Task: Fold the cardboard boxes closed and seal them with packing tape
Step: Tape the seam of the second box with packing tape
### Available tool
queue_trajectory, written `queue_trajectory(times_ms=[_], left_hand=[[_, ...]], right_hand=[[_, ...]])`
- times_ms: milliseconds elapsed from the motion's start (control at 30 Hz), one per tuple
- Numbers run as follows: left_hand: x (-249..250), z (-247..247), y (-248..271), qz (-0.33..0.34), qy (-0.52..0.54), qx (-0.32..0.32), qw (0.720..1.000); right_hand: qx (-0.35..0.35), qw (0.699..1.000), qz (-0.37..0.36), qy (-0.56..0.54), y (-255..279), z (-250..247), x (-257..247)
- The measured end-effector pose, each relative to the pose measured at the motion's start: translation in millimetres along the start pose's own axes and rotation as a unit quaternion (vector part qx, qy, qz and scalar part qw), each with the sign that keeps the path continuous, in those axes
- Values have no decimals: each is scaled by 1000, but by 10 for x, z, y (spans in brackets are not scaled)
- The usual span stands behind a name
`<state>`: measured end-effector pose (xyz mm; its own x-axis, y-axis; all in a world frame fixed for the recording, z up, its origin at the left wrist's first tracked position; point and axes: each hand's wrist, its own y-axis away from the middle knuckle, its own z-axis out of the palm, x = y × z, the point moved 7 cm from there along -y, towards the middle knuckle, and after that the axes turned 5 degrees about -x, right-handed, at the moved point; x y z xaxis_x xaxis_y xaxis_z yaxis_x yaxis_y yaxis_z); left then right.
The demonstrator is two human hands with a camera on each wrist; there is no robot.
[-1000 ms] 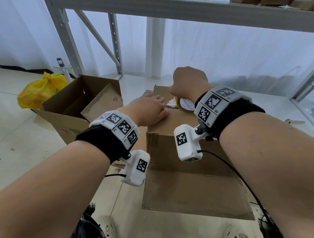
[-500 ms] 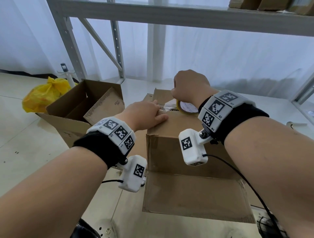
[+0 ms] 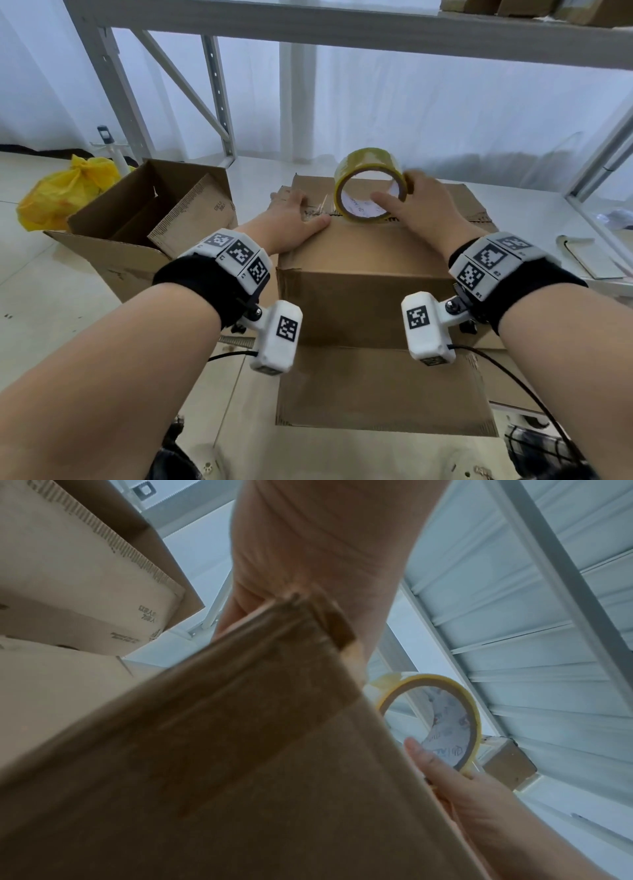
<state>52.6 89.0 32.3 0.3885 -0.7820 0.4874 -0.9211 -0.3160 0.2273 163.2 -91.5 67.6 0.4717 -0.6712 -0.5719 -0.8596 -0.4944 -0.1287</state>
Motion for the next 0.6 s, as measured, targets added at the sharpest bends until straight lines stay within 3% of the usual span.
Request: queue_trajectory(times_ms=[67,167,267,500,600], left_hand=[[31,-46,19,8,12,25,1000],[56,-26,37,23,4,0,1000],[-4,28,72,12,-13,-44,999],[-116,10,119,9,29,-7,1000],[-91,-15,127,6,6,2,1000]], right_hand=[[-23,991,86,104,16,26,161],[-97,969,180,140,105,116,310],[-108,965,171,167,171,157,253],[-86,964,155,195,220,97,238],[-87,953,200,208,271,28,329]])
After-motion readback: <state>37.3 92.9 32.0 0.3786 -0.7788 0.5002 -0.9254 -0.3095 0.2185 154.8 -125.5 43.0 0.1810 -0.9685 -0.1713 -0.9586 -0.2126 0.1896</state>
